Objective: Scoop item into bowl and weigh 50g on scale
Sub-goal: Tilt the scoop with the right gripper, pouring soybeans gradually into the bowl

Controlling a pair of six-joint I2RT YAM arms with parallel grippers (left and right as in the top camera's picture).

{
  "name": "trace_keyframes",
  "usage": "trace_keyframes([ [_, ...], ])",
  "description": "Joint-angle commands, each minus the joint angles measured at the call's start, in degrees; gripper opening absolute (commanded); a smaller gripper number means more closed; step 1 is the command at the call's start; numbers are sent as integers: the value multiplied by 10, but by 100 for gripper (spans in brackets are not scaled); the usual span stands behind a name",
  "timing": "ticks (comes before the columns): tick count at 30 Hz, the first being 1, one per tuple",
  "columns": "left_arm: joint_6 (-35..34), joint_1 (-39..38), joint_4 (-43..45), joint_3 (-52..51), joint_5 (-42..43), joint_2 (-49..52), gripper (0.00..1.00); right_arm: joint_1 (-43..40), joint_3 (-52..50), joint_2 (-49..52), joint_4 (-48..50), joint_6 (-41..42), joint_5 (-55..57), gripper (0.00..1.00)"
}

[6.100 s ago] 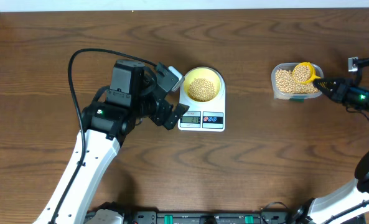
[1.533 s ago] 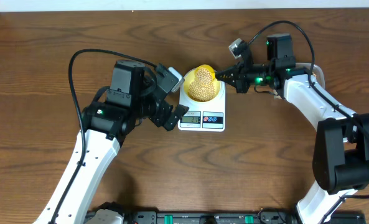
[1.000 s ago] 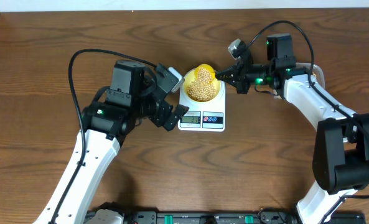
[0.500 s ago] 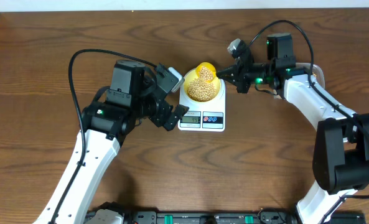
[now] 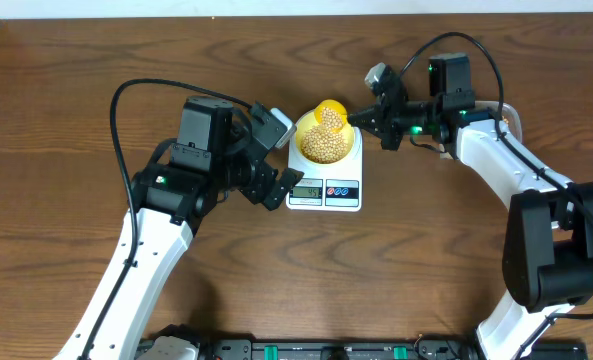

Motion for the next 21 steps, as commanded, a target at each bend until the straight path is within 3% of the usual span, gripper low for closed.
trace_keyframes([
  [1, 7, 2, 0, -3, -5, -2, 98, 4, -1, 3, 2, -29, -6, 1],
  [21, 7, 2, 0, -3, -5, -2, 98, 19, -1, 3, 2, -64, -6, 1],
])
